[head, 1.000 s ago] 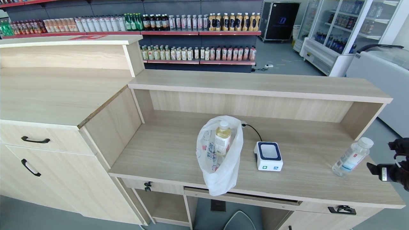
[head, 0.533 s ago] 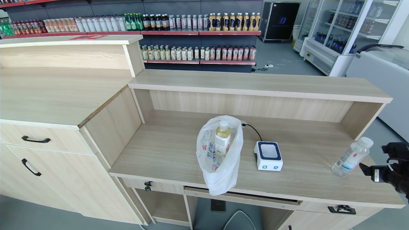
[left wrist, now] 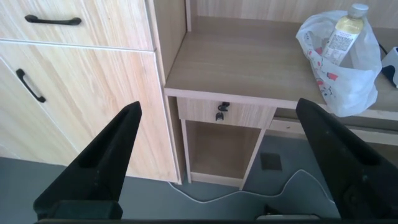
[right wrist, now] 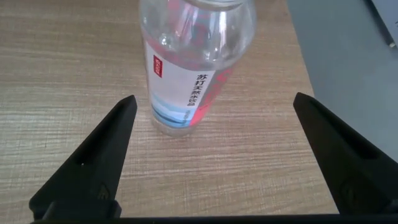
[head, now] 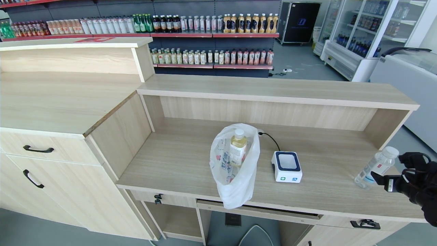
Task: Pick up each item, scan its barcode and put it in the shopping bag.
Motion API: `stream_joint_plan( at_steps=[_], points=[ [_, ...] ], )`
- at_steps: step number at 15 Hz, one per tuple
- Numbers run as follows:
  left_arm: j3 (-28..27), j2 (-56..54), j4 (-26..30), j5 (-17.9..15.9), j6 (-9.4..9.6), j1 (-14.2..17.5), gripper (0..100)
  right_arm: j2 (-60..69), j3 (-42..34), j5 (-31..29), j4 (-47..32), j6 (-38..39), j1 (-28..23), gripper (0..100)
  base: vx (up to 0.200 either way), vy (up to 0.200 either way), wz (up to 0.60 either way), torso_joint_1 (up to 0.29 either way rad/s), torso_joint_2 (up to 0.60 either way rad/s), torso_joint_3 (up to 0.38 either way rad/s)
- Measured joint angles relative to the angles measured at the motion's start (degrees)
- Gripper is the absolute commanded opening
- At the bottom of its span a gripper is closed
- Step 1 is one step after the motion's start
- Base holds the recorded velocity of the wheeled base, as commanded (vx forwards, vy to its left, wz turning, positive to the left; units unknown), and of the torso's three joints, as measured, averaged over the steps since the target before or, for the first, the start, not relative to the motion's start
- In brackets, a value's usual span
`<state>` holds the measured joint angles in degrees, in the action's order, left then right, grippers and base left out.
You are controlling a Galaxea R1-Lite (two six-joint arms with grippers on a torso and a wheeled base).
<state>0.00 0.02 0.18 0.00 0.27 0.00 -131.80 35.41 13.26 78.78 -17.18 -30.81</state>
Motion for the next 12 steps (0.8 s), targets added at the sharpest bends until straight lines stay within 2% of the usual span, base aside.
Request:
stream_joint_plan(
  at_steps=[6, 12],
  points=[
    [0.00, 0.00, 0.00, 0.00, 0.00, 0.00, 100, -3.69, 0.06, 0.00, 4.79, 0.84, 2.10, 100, 0.000, 0.000, 0.00, 0.000, 0.00, 0.000],
    [0.00, 0.00, 0.00, 0.00, 0.00, 0.00, 100, -5.77, 3.12, 0.00, 5.78, 1.01, 3.46, 100, 0.000, 0.000, 0.00, 0.000, 0.00, 0.000]
  ],
)
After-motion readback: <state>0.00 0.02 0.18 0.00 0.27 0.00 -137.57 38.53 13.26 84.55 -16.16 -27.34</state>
